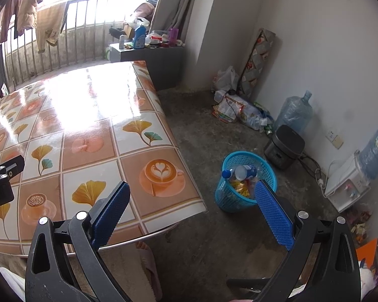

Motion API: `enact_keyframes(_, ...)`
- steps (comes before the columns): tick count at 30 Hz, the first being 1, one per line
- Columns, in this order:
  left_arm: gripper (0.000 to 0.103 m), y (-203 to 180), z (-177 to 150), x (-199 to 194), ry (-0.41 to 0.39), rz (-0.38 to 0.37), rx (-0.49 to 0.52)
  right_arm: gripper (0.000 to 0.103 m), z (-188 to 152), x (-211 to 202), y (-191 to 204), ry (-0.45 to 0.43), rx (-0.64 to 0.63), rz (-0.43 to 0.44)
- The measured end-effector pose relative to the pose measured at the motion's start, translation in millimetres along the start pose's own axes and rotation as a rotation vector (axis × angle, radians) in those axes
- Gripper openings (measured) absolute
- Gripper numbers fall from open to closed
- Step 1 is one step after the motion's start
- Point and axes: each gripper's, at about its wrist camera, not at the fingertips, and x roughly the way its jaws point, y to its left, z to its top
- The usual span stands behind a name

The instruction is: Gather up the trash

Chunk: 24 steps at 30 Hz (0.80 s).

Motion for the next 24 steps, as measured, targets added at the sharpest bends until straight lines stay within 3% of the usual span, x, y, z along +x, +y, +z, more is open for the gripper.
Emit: enact_keyframes(24, 0.097, 1.8, -0.5, 2.2, 0.007, 0.003, -0.005, 0.095, -0.3, -1.4, 2.6, -0.004, 0.002, -0.002)
